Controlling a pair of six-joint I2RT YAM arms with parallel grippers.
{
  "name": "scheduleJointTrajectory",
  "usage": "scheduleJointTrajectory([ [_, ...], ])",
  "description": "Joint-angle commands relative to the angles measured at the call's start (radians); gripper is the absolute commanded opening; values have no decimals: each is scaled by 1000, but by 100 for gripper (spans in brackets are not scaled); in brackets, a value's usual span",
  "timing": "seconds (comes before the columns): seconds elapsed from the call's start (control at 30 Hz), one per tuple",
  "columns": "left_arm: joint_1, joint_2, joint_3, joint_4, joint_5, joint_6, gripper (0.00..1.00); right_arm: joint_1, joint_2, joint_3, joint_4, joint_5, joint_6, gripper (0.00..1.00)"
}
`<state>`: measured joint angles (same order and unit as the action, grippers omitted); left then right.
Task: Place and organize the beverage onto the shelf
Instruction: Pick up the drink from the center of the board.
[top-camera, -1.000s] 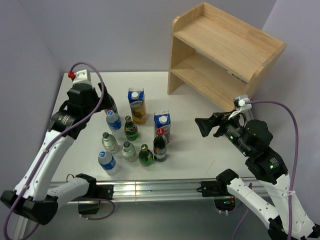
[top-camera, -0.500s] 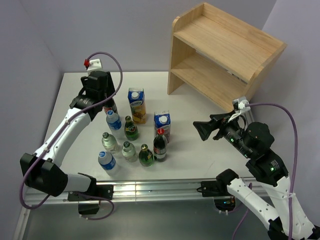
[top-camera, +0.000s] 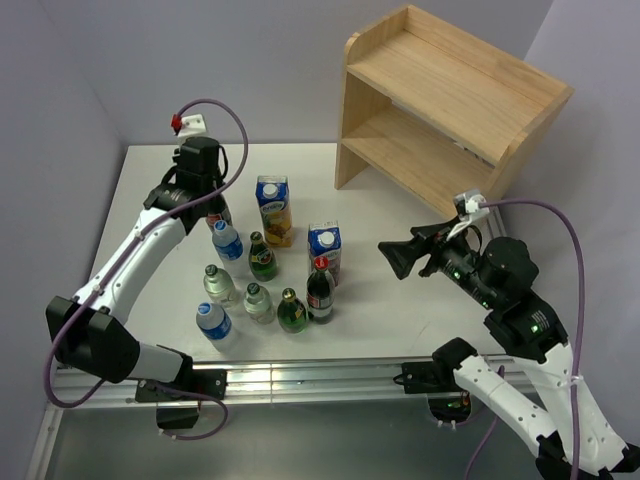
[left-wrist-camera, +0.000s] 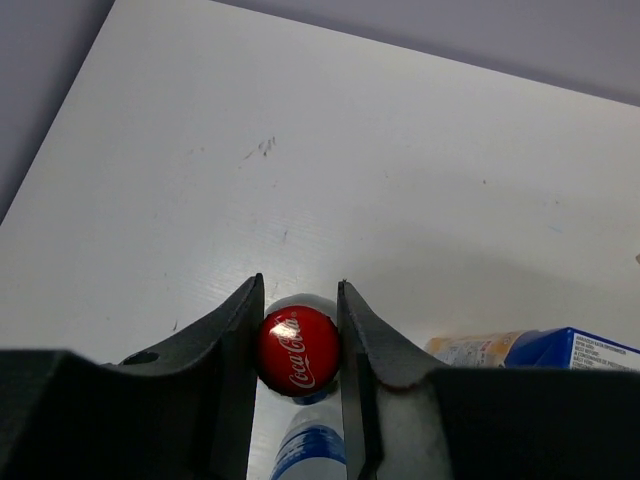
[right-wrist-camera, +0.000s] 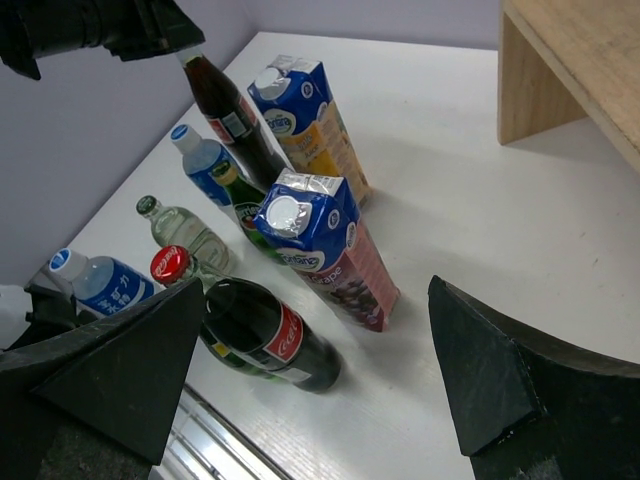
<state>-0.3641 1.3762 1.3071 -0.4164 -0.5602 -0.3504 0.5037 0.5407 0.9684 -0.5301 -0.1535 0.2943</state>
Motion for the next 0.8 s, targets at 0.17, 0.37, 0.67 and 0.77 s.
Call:
scheduleJointTrajectory([
  [0.17,20,14,240,30,-109,103,0,4,111,39,146,-92,-9,100],
  [0.37,27,-2,395,-28,-132,140,0,4,194,110,223,-126,-15,100],
  [0.67,25,-43,661,-212,-130,157,0,21,379,323,263,-209,-24,99],
  [0.77,24,-69,756,-295,-124,142,0,62,455,412,248,-183,-55,99],
])
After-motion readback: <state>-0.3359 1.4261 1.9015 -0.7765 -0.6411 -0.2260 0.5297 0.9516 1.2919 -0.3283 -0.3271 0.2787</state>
